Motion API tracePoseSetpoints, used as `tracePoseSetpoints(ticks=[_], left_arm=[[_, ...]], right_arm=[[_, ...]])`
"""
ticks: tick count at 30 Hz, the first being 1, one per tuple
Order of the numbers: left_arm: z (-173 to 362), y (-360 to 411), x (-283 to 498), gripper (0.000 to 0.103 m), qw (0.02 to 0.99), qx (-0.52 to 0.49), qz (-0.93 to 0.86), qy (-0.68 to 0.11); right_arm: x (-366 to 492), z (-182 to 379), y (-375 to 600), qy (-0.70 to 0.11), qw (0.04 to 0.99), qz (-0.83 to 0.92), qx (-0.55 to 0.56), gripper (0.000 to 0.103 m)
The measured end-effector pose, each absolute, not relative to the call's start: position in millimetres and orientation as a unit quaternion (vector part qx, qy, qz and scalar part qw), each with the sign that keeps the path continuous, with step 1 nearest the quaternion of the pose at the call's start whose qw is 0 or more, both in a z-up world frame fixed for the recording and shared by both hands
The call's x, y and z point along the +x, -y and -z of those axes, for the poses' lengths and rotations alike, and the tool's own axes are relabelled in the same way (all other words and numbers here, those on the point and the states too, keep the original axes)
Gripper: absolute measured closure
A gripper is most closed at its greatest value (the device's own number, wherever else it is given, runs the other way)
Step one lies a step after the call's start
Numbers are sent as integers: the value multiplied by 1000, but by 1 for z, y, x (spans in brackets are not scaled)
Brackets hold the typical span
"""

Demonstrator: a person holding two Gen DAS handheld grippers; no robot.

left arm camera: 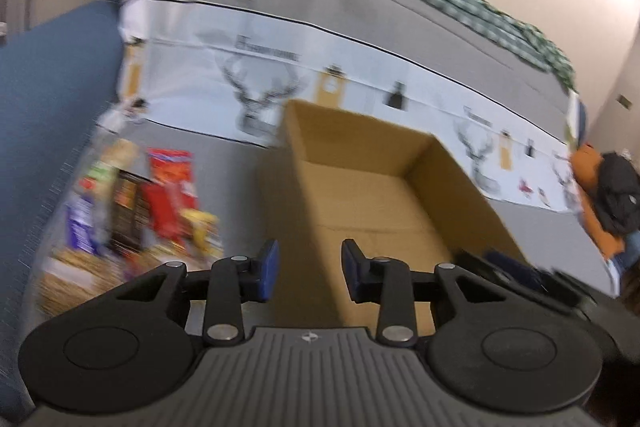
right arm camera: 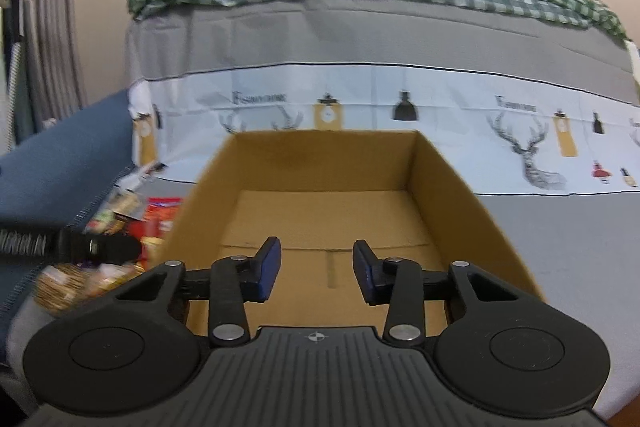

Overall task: Organize snacks
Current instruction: 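Move both tools over the snack pile beside the box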

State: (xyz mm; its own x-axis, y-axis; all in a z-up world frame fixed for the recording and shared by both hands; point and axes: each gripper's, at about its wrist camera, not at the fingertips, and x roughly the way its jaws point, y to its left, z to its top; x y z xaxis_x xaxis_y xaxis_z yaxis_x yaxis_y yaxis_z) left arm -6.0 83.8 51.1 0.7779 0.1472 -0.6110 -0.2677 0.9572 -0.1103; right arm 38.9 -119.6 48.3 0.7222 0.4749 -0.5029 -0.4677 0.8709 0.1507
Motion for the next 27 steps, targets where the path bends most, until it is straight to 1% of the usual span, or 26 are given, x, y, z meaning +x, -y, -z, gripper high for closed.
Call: tracePoseSetpoints(ticks=[1, 3, 5, 6, 7, 10, 11, 12, 13, 15, 16, 18, 19, 22, 23, 26, 27], left_arm=[[-56, -97, -3, 63, 934, -94, -121, -322], [-61, -128, 1, 52, 927, -86, -145, -334], [-57, -161, -2, 47, 926, -108, -165, -324], [-52, -179, -5, 46, 919, -125, -178, -327], [-45, -197, -12, 46, 922, -155, -182, -303], [-19, -231, -23, 39, 886, -242, -211, -334], [-15, -239, -27, 34, 875, -267, -218, -342], [-12, -245, -33, 23, 865, -289, -223, -344], [-12, -250, -38, 19, 858, -306, -229, -343], [-7, -258, -48, 19, 849, -338, -225, -337], [-3, -260, -54, 18, 845, -347, -227, -338], [4, -260, -56, 18, 833, -353, -239, -353], [7, -259, -57, 18, 827, -357, -244, -359], [15, -259, -63, 16, 814, -375, -248, -367], [18, -258, -71, 16, 810, -382, -250, -368], [30, -261, -77, 9, 782, -426, -250, -380], [34, -267, -56, 8, 768, -448, -248, -384]], right_arm=[[36, -52, 115, -270, 926, -263, 13, 61], [29, -60, 105, -270, 920, -285, 23, 61], [22, -66, 91, -265, 915, -304, 21, 60], [19, -69, 83, -262, 911, -317, 20, 59], [15, -72, 76, -260, 908, -327, 16, 58], [4, -74, 45, -251, 900, -355, 0, 56], [3, -76, 39, -257, 895, -363, 3, 56], [0, -76, 28, -259, 891, -373, 0, 55], [-1, -75, 17, -262, 885, -385, -5, 53], [0, -73, -6, -275, 871, -406, -19, 47], [0, -71, -17, -279, 867, -412, -29, 45], [4, -64, -42, -297, 854, -424, -53, 37], [7, -59, -52, -311, 846, -428, -65, 37], [13, -42, -82, -332, 832, -432, -105, 32], [14, -35, -91, -336, 828, -432, -122, 32], [18, -15, -109, -342, 820, -429, -164, 29], [18, -12, -111, -348, 816, -429, -171, 29]])
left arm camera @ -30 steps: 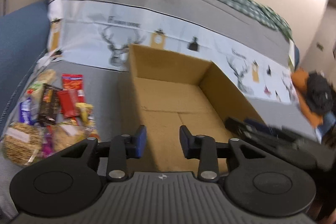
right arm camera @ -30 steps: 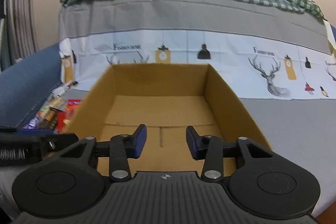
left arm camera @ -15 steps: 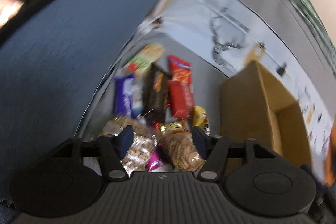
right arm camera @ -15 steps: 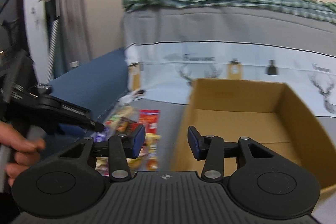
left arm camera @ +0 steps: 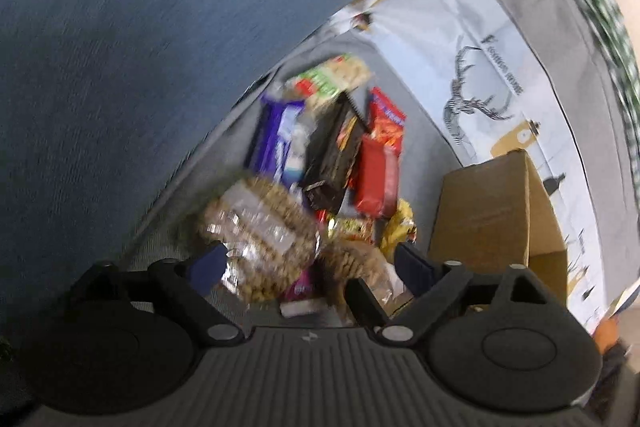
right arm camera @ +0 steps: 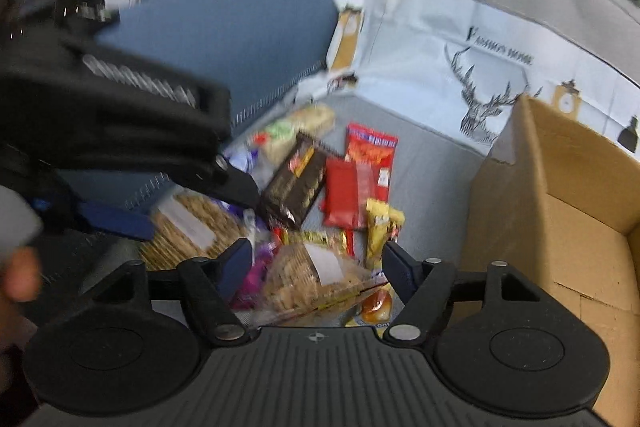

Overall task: Organize snacks
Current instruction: 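Move both tools over the snack pile beside the box, then grasp the clear cracker bag with the right tool while the left tool grasps the clear nut bag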

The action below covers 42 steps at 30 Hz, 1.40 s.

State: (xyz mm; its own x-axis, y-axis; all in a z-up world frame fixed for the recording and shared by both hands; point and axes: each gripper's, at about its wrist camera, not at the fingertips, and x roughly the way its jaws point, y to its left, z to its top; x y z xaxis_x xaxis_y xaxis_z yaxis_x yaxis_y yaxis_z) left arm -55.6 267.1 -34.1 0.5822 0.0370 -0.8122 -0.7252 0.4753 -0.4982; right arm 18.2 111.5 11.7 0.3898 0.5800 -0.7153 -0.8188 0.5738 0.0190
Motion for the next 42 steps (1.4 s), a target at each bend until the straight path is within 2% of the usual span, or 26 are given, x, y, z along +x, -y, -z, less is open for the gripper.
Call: tracePoseSetpoints(ticks=[6, 11, 13, 15, 18, 24, 34, 42], left_arm=[[46, -275, -51, 5, 736, -493, -271, -376], [46, -268, -33, 1, 743, -465, -281, -392], [46, -264, -25, 1, 749, -444, -284, -402], [45, -261, -20, 1, 753, -428, -288, -409], [45, -259, -18, 1, 757, -415, -289, -413], [45, -259, -18, 1, 762, -401, -288, -419], [46, -251, -12, 1, 773, -366, -290, -429], [41, -234, -4, 1, 794, -288, -301, -443]], right_arm=[[23, 6, -119, -373, 799, -428, -196, 27], [27, 15, -119, -387, 790, -431, -201, 28], [27, 16, -117, -392, 786, -433, -201, 34], [26, 18, -115, -392, 784, -437, -203, 48], [26, 17, -112, -389, 786, -434, -206, 59], [27, 6, -99, -390, 790, -438, -180, 63], [15, -29, -76, -348, 809, -440, -172, 63], [13, -37, -56, -334, 822, -437, -148, 63]])
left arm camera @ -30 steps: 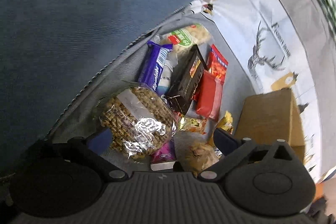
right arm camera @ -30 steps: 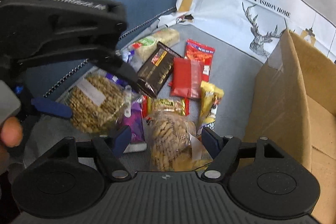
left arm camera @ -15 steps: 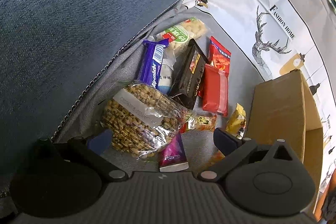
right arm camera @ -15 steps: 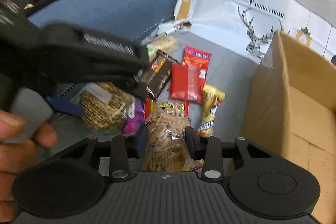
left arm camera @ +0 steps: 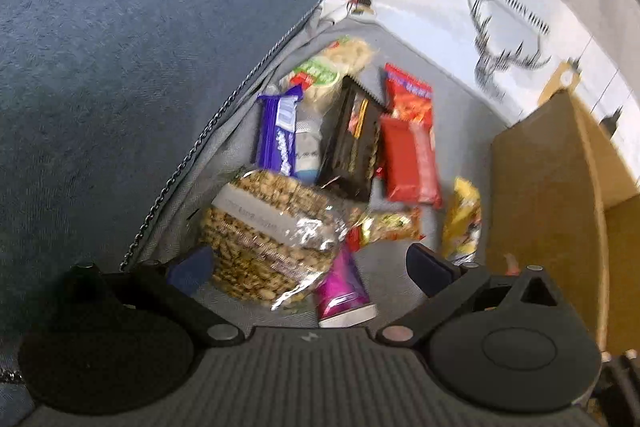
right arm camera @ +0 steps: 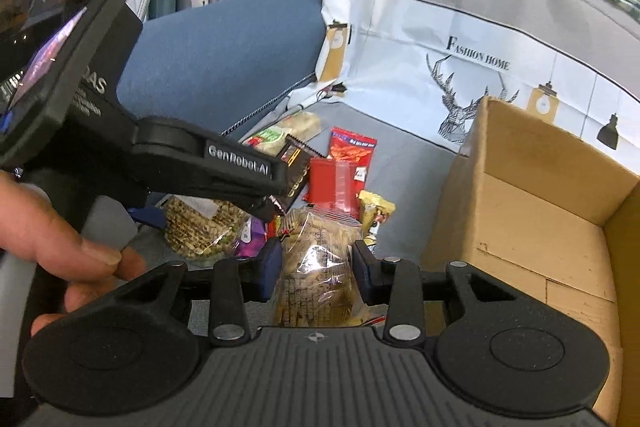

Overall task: Organize snacks
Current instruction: 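Grasp the clear cracker bag with the right tool while the left tool grasps the clear nut bag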

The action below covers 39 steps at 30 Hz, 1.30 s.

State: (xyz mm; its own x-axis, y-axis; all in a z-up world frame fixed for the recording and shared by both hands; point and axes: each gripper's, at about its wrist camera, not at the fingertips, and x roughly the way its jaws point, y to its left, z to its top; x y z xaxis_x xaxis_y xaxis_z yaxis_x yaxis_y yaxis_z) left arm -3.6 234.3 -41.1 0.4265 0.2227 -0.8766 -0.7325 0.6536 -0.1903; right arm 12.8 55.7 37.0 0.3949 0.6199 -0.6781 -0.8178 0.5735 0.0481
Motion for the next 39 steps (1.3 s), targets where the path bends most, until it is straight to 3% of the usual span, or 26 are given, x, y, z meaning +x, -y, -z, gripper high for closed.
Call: tracePoseSetpoints(ticks=[7, 8, 10, 11, 13, 15, 16, 19, 20, 21, 22, 23, 31, 34, 37, 39], left_arm=[[49, -232, 6, 1, 791, -268, -307, -456], [49, -231, 6, 5, 792, -260, -309, -458], [49, -226, 6, 19, 796, -232, -319, -460], [48, -224, 4, 35, 799, -219, -323, -458], [42, -225, 1, 49, 808, -211, -320, -448], [38, -226, -2, 90, 816, -215, -311, -437], [36, -227, -4, 91, 820, -214, -307, -433], [34, -229, -9, 91, 825, -245, -285, -422], [33, -231, -11, 84, 825, -252, -286, -418], [32, -233, -14, 60, 823, -256, -292, -415], [32, -235, -16, 45, 820, -257, -303, -413], [32, -237, -18, 21, 816, -257, -313, -413], [55, -239, -13, 14, 772, -273, -341, -461], [59, -240, -3, 5, 770, -277, -343, -462], [64, -237, 6, 5, 766, -255, -356, -471], [67, -238, 10, 16, 760, -247, -369, -475]], right_arm=[[13, -35, -44, -330, 826, -435, -142, 63], [13, -34, -43, -329, 827, -434, -141, 63], [14, -34, -42, -331, 827, -433, -139, 63], [14, -35, -42, -330, 828, -433, -137, 63], [14, -37, -42, -327, 829, -433, -133, 63], [13, -40, -41, -323, 831, -436, -126, 63], [13, -42, -41, -319, 832, -437, -123, 63], [11, -47, -40, -307, 837, -439, -116, 63], [10, -48, -39, -305, 838, -438, -115, 63], [10, -49, -39, -304, 839, -437, -113, 63], [10, -49, -39, -304, 840, -435, -113, 63], [10, -48, -39, -305, 840, -434, -113, 63], [14, -44, -36, -305, 844, -429, -105, 63], [16, -44, -36, -307, 842, -431, -101, 63], [15, -43, -37, -306, 842, -433, -103, 63], [15, -42, -38, -304, 841, -434, -105, 63]])
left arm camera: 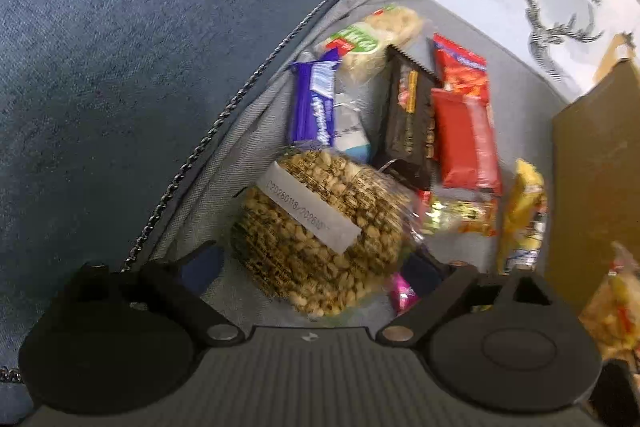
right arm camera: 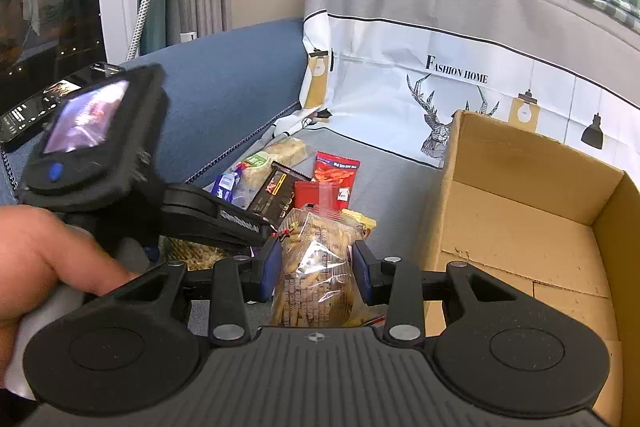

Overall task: Organize snacks
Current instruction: 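Grasp the clear cracker bag with the right tool while the left tool grasps the clear nut bag, then lift both bags and carry them over the cardboard box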

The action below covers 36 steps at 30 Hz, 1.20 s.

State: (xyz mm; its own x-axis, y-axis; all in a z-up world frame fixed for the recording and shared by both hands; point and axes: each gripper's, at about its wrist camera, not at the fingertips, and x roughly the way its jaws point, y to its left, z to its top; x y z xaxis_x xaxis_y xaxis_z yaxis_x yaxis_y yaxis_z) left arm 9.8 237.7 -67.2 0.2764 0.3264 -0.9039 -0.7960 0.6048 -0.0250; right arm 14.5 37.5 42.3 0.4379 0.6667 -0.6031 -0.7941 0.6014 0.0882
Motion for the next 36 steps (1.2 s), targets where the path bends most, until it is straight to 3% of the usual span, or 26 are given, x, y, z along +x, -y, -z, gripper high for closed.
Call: tracePoseSetpoints(ticks=[3, 5, 7, 9, 10, 15, 21, 26, 36], left_arm=[[63, -236, 5, 29, 770, -230, -374, -463], [57, -233, 2, 31, 779, -216, -375, -454], [51, -231, -2, 45, 783, -207, -379, -448], [44, -229, -8, 69, 788, -205, -380, -439], [41, -229, -9, 75, 792, -208, -375, -435], [24, -227, -16, 76, 822, -226, -344, -394], [9, -241, -26, 76, 845, -326, -271, -325], [19, -249, -25, 76, 822, -375, -261, -339], [10, -232, -16, 76, 856, -316, -242, -331]], right_arm=[[14, -43, -38, -300, 842, -436, -102, 63], [15, -44, -37, -299, 844, -435, -99, 63], [15, -45, -36, -296, 844, -436, -96, 63], [15, -46, -36, -293, 845, -437, -94, 63], [15, -47, -36, -292, 845, -437, -94, 63], [16, -49, -35, -286, 848, -438, -89, 63], [20, -49, -33, -284, 854, -428, -81, 63], [22, -50, -30, -284, 857, -424, -72, 63], [26, -74, -13, -254, 865, -431, -41, 65]])
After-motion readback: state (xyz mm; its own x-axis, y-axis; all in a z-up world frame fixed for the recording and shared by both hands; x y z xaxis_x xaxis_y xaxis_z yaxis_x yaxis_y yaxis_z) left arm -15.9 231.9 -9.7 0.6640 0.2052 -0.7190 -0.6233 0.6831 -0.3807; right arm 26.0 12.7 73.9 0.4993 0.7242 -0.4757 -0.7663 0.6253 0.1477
